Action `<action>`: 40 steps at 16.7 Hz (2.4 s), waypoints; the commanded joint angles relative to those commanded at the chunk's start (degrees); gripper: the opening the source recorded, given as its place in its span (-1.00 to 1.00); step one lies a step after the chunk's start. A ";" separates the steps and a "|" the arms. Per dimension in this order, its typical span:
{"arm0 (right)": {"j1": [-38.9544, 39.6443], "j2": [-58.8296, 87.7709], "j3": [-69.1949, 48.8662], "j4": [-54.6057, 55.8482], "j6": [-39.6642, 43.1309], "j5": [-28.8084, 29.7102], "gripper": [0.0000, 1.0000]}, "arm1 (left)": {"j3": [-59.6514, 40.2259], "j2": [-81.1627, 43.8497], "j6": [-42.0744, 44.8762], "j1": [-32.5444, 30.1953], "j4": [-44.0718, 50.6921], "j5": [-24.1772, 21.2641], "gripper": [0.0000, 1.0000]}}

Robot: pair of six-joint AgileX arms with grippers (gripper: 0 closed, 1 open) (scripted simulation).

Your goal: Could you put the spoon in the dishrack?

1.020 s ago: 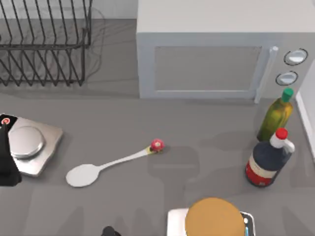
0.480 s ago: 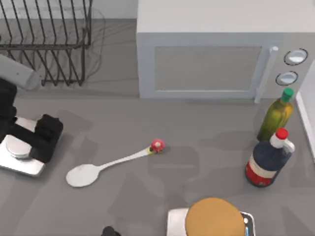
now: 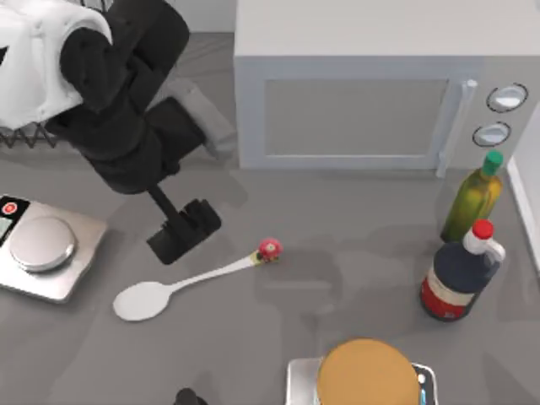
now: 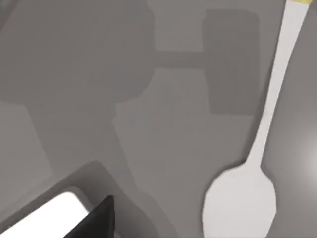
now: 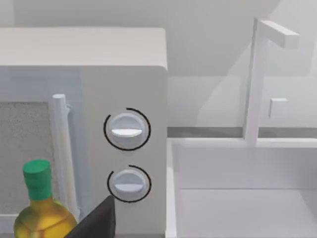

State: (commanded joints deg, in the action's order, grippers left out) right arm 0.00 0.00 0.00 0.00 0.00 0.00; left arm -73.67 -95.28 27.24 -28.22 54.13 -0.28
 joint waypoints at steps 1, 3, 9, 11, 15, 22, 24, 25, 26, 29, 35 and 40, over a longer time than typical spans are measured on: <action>0.00 0.00 0.00 0.00 0.00 0.00 1.00 | -3.27 -4.22 1.18 -1.22 2.26 -0.01 1.00; 0.00 0.00 0.00 0.00 0.00 0.00 1.00 | -8.97 -11.15 3.21 -3.32 6.08 -0.01 1.00; 0.00 0.00 0.00 0.00 0.00 0.00 1.00 | -16.39 -19.59 5.81 -6.00 10.82 0.03 1.00; 0.00 0.00 0.00 0.00 0.00 0.00 1.00 | -16.39 -19.59 5.81 -6.00 10.82 0.03 1.00; 0.00 0.00 0.00 0.00 0.00 0.00 1.00 | -15.53 -19.83 5.83 -5.80 9.78 0.03 1.00; 0.00 0.00 0.00 0.00 0.00 0.00 1.00 | -6.13 -26.19 5.96 -5.90 -6.54 -0.02 1.00; 0.00 0.00 0.00 0.00 0.00 0.00 1.00 | -4.52 -27.42 5.98 -5.92 -8.95 -0.03 1.00; 0.00 0.00 0.00 0.00 0.00 0.00 1.00 | -4.33 -27.58 5.99 -5.93 -9.23 -0.03 1.00; 0.00 0.00 0.00 0.00 0.00 0.00 1.00 | -4.33 -27.58 5.99 -5.93 -9.23 -0.03 1.00; 0.00 0.00 0.00 0.00 0.00 0.00 1.00 | -4.33 -27.58 5.99 -5.93 -9.23 -0.03 0.85; 0.00 0.00 0.00 0.00 0.00 0.00 1.00 | -4.33 -27.58 5.99 -5.93 -9.23 -0.03 -0.06; 0.00 0.00 0.00 0.00 0.00 0.00 1.00 | -4.33 -27.58 5.99 -5.93 -9.23 -0.03 -0.81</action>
State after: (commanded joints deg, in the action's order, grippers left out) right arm 0.00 0.00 0.00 0.00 0.00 0.00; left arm -78.00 -122.86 33.23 -34.15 44.90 -0.31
